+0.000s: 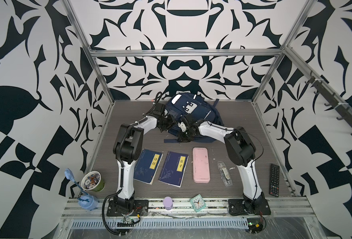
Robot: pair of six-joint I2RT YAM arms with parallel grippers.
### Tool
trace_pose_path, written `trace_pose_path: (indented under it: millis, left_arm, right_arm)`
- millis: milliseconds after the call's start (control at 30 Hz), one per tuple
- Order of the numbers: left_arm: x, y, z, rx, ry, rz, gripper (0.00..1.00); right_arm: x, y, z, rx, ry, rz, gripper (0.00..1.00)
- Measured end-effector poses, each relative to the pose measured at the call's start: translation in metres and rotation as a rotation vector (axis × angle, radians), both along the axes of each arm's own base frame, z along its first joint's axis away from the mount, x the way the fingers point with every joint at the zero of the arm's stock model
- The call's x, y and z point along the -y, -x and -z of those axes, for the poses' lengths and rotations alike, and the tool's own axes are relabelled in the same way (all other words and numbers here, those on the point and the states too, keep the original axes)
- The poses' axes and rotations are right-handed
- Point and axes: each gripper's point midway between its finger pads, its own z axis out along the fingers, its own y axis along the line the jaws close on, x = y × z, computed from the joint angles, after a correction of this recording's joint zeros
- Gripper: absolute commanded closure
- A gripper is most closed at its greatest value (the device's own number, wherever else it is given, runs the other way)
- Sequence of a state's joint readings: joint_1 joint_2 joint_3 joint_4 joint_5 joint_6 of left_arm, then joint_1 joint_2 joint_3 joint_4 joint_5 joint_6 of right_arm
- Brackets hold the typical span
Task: Pack books, pencil case, and school supplies into a backpack
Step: Unzip the student bag at the top-center of the table.
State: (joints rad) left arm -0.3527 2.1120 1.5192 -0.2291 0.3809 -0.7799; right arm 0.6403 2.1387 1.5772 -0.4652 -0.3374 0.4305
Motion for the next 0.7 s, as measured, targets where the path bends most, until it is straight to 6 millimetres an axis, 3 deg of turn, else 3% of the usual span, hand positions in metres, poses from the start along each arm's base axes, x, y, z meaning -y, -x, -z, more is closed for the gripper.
trace_pose_path:
  millis: [100, 200, 367, 467, 533, 700]
  left_arm:
    - [-0.002, 0.002, -0.004, 0.011, -0.012, 0.006, 0.42]
    - [-0.008, 0.008, -0.008, 0.014, -0.041, 0.006, 0.39]
    - [-0.010, 0.015, -0.025, 0.059, -0.077, 0.026, 0.35]
    - [-0.006, 0.020, -0.036, 0.094, -0.091, 0.053, 0.32]
    - [-0.001, 0.029, -0.041, 0.109, -0.098, 0.075, 0.29]
    - [0.005, 0.058, -0.045, 0.113, -0.115, 0.119, 0.24]
  right_arm:
    - [0.009, 0.010, -0.023, 0.032, -0.014, 0.002, 0.53]
    - [0.020, 0.018, -0.056, 0.093, -0.045, 0.011, 0.52]
    - [0.054, 0.027, -0.099, 0.178, -0.104, 0.076, 0.46]
    - [0.086, 0.024, -0.108, 0.203, -0.124, 0.160, 0.28]
    - [0.107, 0.024, -0.109, 0.216, -0.132, 0.225, 0.03]
    - [0.144, 0.033, -0.119, 0.259, -0.142, 0.397, 0.01]
